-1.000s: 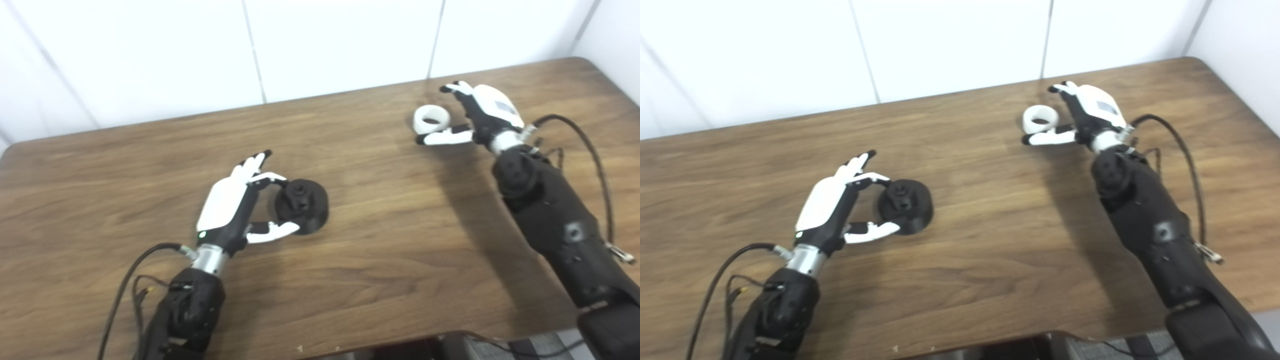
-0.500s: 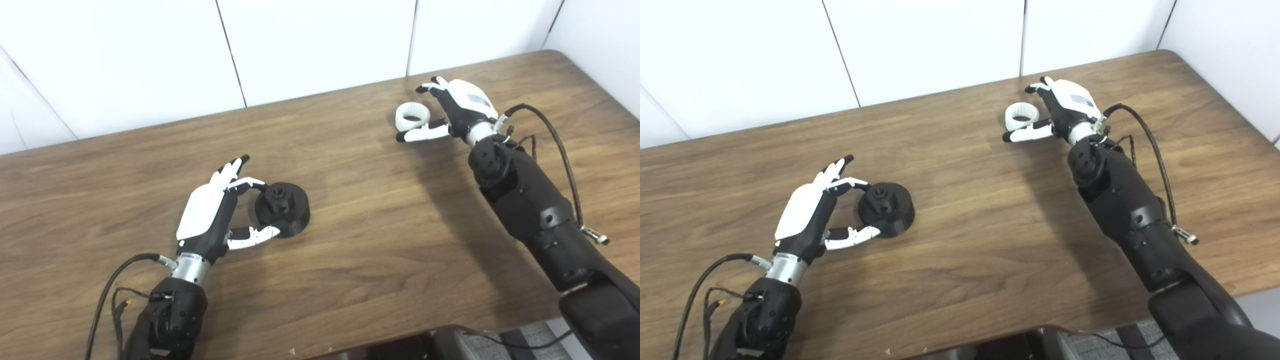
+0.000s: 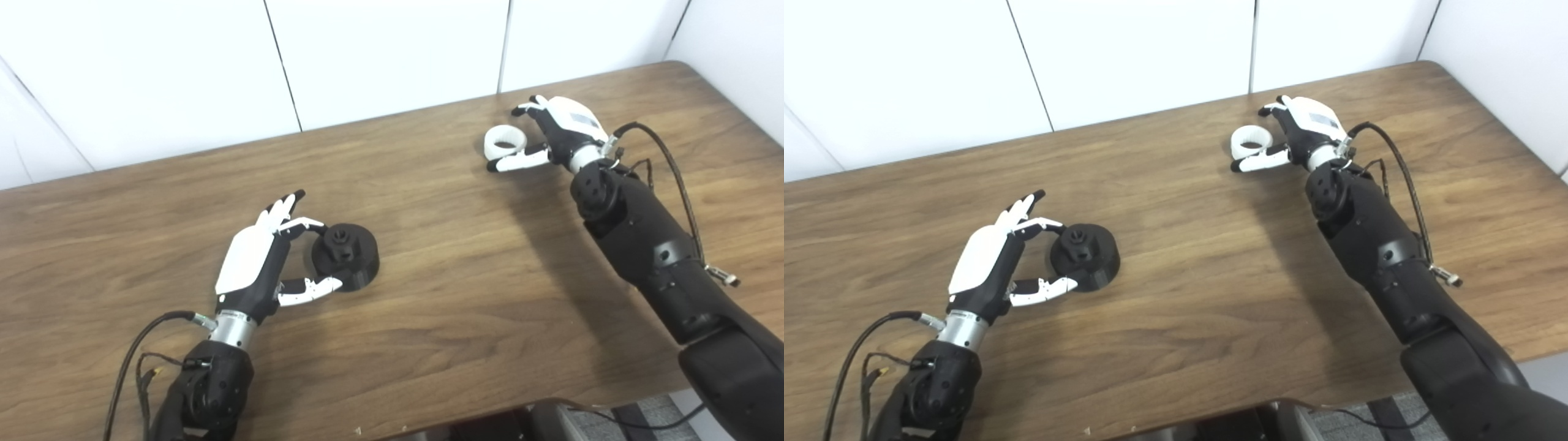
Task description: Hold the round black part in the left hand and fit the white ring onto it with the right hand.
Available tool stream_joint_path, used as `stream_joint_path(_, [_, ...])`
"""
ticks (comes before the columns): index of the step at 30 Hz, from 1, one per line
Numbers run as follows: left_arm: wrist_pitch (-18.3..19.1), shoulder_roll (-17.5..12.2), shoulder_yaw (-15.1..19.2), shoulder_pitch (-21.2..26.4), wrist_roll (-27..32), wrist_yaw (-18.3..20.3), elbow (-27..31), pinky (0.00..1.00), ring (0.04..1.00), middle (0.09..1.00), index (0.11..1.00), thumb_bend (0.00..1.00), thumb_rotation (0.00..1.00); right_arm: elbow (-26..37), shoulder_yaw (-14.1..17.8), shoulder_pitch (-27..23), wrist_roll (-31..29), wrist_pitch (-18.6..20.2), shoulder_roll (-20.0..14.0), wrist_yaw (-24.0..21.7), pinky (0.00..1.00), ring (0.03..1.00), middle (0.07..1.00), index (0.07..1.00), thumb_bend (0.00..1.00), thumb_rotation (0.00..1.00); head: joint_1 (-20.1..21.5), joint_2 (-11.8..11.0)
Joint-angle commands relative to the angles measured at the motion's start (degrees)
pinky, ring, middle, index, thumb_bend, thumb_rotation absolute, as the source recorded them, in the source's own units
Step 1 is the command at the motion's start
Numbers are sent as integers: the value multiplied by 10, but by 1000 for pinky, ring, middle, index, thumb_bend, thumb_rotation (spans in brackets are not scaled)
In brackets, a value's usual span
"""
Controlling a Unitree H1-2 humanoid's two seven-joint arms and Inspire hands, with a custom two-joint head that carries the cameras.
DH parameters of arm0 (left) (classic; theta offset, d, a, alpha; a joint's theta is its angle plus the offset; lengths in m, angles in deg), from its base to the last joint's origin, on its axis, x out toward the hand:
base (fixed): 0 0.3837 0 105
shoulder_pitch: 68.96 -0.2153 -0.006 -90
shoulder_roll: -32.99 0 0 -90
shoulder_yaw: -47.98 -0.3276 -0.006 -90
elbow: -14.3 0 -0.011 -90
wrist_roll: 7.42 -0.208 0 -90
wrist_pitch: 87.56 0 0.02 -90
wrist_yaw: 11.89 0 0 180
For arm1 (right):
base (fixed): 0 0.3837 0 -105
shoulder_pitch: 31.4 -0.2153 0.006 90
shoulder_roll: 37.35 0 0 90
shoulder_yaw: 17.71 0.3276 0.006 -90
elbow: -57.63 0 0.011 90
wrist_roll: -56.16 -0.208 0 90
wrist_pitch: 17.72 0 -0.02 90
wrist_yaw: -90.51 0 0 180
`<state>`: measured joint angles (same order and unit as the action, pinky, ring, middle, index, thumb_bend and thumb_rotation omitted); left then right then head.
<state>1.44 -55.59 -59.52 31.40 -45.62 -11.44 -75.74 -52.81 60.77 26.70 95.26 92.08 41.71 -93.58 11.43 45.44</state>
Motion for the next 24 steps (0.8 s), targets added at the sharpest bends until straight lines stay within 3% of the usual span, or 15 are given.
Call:
stream_joint_path(1, [3,-18,3,-8,-11,7,-6,1000,1000,1000,625,1000,414,5,2,-39,0,-1,-5,7,791,937,983,844,917,511,-1,0])
stream_joint_path(9, [3,-17,3,-12,-12,5,-3,1000,1000,1000,628,1000,416,-12,-2,-48,1,-4,-5,12,793,938,980,837,907,503,-4,3])
stream_joint_path(24, [9,-14,3,-15,-13,8,6,1000,1000,1000,625,1000,412,-12,-9,-44,7,1,-7,17,793,922,955,704,857,435,-9,8])
